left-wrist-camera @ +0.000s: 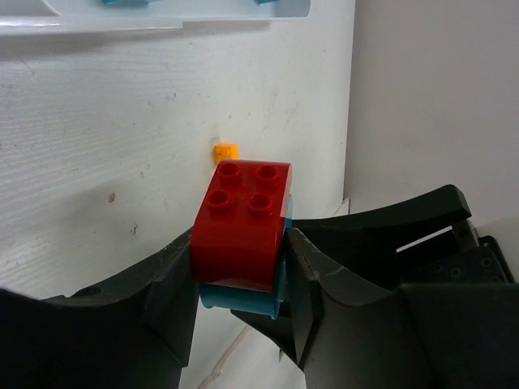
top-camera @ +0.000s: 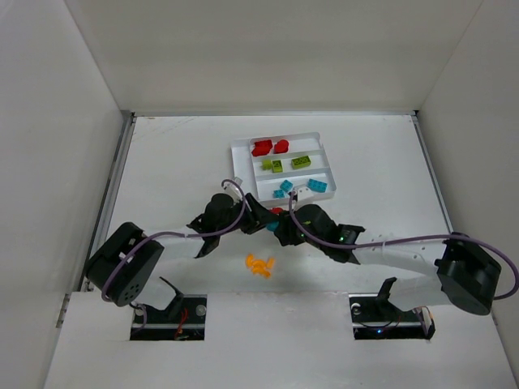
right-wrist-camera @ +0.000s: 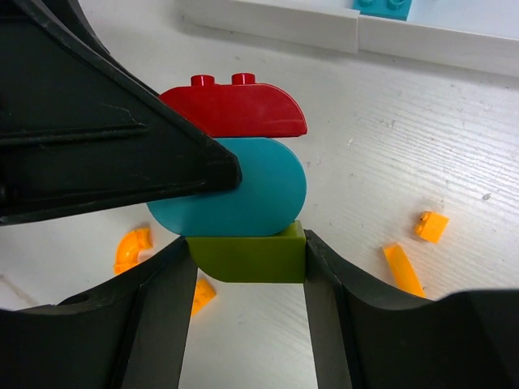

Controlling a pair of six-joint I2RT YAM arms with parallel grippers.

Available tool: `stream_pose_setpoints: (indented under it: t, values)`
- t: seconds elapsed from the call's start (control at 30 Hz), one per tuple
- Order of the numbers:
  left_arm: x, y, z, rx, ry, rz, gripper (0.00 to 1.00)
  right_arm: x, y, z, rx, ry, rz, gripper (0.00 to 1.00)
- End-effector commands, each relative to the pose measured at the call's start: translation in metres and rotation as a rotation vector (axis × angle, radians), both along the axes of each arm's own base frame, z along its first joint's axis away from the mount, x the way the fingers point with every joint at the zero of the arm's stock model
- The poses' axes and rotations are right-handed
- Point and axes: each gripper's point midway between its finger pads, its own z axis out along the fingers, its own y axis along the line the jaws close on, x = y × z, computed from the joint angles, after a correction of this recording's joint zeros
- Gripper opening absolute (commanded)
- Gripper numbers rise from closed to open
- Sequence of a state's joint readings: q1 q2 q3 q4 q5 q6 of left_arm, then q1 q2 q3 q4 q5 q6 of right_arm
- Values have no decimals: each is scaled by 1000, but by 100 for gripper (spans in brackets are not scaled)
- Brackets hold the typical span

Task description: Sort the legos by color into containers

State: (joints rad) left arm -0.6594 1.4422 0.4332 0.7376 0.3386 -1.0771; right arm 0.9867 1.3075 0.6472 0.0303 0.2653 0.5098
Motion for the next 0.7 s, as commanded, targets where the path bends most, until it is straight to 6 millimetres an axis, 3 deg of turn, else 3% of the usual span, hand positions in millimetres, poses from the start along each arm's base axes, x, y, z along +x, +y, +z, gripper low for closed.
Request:
stream_pose_setpoints:
  t: [0.0,0.27,0.53,0.67]
  values:
    - [12,12,22,-49,-74,56,17,3,15,33,134,-59,20,54]
    - [34,49,41,-73,-117,160,15,-4,11,44,173,-66,37,54]
    - [38,67,42,-54,-132,200,15,6,7,57,198,-82,16,54]
    - [36,67,43,-48,-146,184,15,46,-9,71,204,-122,-90,54]
